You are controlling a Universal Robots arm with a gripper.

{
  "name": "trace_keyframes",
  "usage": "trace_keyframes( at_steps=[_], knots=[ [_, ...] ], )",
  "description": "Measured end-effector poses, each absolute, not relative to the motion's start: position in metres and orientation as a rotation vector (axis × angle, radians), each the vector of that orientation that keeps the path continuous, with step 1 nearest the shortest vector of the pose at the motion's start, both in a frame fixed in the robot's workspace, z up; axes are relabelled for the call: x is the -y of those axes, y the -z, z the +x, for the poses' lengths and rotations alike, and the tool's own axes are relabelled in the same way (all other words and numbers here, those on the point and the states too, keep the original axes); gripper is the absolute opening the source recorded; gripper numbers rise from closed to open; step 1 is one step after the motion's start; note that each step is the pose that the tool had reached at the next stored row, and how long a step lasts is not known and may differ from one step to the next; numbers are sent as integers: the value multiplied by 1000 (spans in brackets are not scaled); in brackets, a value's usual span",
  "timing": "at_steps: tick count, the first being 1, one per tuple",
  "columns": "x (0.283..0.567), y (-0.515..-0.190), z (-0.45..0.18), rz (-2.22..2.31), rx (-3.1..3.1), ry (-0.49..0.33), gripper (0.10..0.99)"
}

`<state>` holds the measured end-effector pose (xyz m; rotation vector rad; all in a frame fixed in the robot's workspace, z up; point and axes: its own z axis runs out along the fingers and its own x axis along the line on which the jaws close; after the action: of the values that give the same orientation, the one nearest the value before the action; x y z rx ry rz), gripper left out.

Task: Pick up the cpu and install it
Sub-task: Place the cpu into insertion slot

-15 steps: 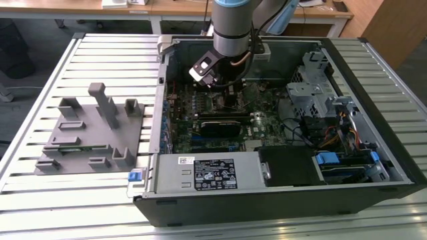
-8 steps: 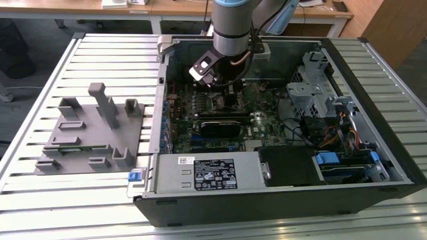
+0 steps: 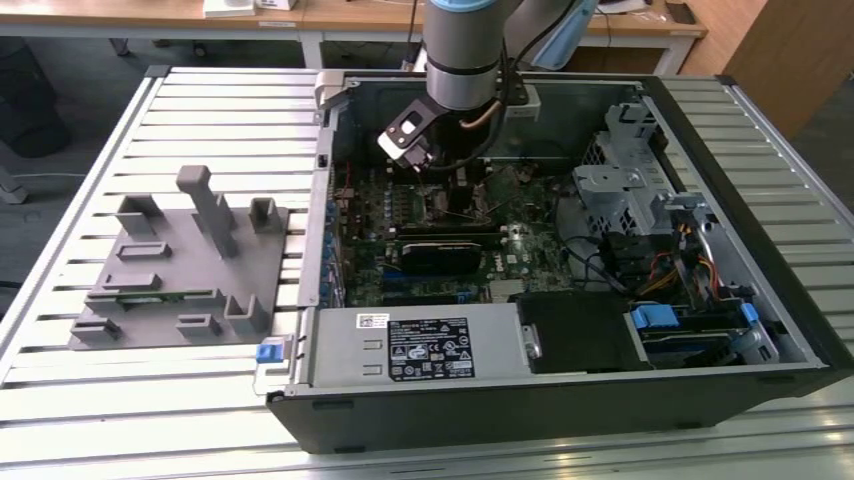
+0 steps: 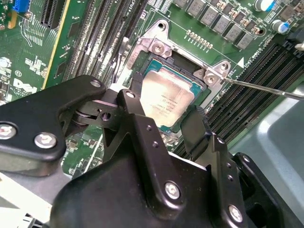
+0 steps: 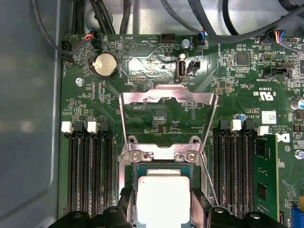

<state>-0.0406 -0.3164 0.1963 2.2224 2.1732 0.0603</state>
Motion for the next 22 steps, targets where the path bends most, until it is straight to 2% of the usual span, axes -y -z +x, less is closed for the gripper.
trace_keyframes(
  at_steps=[12,13,14,15,17,20,21,22],
  knots=[
    [316,-205,-41,2222,-2171,-58,584],
    [316,-206,-41,2222,-2171,-57,525],
    [316,-206,-41,2222,-2171,-57,525],
    [317,-206,-41,2222,-2171,-57,463],
    [318,-206,-41,2222,-2171,-57,463],
    [319,-206,-41,2222,-2171,-57,290],
    [319,-207,-41,2222,-2171,-56,290],
    [319,-207,-40,2222,-2171,-57,231]
  ],
)
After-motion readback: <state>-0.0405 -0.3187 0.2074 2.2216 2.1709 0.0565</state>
